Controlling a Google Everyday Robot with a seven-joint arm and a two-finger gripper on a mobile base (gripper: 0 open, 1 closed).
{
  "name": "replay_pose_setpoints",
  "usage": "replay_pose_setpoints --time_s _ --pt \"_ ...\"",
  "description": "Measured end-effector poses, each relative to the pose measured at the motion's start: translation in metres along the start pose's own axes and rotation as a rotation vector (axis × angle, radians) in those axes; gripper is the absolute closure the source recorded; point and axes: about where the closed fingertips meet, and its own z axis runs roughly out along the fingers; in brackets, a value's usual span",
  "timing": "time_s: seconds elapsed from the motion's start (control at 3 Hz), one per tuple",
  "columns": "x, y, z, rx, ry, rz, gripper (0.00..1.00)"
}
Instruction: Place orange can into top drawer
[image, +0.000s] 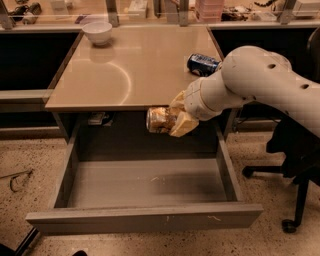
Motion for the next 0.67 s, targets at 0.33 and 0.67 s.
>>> replay_pose_setpoints --time_s 0.33,0.67 --pt "0.0 0.0 0.0 0.0 0.0 0.0 1.0" --pt "0.015 0.023 0.032 -0.048 -0.011 0.029 1.0"
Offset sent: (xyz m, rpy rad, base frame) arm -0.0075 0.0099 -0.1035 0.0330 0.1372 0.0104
